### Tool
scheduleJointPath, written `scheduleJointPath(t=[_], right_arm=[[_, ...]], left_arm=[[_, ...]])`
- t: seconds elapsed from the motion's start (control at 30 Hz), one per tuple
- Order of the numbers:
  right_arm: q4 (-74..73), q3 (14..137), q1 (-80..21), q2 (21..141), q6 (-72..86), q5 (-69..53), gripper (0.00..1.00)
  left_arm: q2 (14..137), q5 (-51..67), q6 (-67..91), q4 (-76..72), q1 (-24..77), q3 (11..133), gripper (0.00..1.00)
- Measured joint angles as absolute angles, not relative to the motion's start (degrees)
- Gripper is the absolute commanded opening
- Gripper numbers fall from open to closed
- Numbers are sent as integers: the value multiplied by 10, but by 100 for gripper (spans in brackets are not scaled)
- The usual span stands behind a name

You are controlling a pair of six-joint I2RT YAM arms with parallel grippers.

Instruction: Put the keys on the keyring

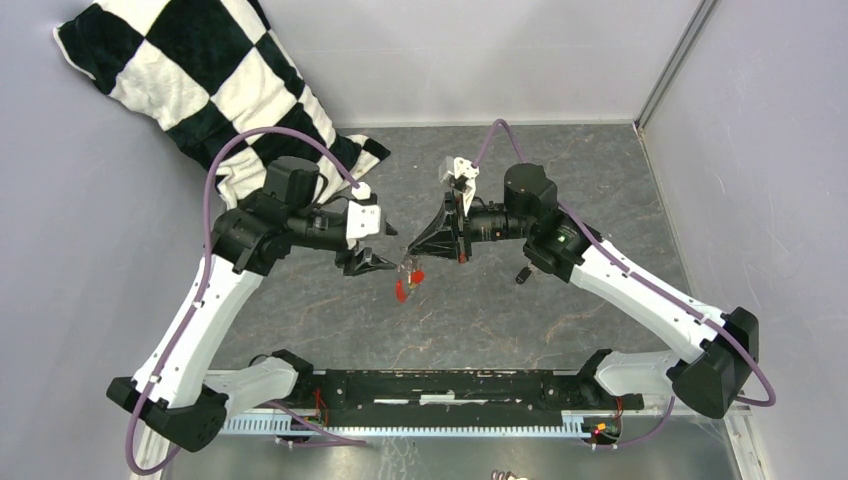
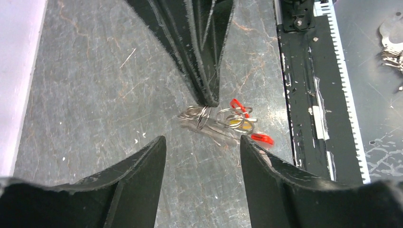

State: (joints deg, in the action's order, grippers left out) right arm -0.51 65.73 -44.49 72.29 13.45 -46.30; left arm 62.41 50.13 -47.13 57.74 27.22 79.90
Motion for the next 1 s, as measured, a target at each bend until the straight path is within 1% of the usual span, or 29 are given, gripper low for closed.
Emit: scheduleJointPath(t=[0.13,0.17,0.4,0.63,0.77,1.0], right_arm=[[-8,663,-445,723,137,-473,0],[-10,665,-445,723,137,-476,0],[-35,684,-444,723,120,-483,0],[-57,685,-444,723,106,-493,0],[-62,686,-445,724,102,-498,0],[-77,692,-445,731,96,-503,0]], left_arm=[[631,501,-491,588,295,800,51],[633,501,-494,590,301,801,50],[656,500,-513,608,314,830,49],[660,496,-552,640,320,854,52],[662,493,-581,664,328,857,50],[673,469,-593,667,346,858,43]])
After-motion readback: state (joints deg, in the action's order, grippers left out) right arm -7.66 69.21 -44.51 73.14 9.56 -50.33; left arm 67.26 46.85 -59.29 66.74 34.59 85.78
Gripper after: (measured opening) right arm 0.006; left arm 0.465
